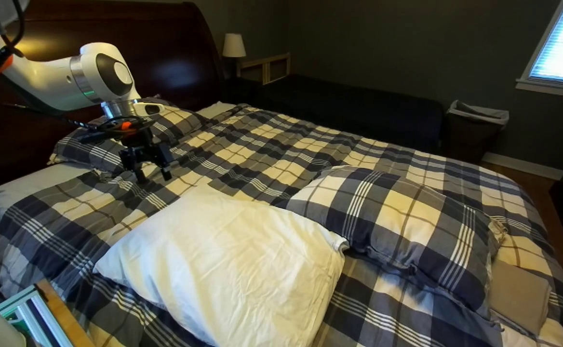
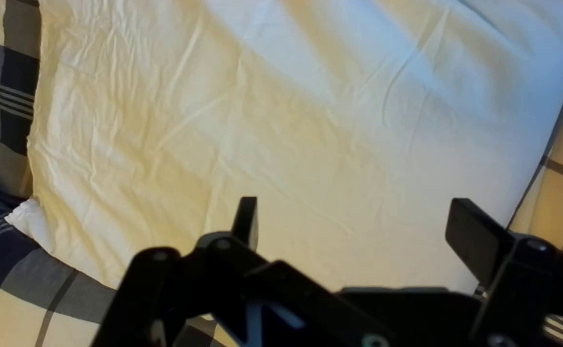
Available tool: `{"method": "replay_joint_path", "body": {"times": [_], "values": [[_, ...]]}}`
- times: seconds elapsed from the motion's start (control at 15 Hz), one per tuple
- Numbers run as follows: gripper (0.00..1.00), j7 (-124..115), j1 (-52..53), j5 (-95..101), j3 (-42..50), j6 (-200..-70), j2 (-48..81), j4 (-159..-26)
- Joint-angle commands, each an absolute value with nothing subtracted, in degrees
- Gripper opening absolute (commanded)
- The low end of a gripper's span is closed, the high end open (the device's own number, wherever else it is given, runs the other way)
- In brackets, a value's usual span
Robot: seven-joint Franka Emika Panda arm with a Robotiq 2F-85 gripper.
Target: Flip the white pillow over.
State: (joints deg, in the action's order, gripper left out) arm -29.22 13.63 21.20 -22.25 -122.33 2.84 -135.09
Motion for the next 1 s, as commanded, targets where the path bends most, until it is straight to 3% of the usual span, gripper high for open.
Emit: {"method": "replay_joint_path", "body": {"times": [0.0,0.47,0.93], "values": [[1.00,-36.13,17.98,22.40,-21.35,-117.47,7.51,-131.50],[1.00,-62.46,27.77,30.84,-20.27,-106.70,17.44,-123.94],[1.00,-73.11,33.78,32.73,-16.43,-101.50,30.38,-113.67]]}}
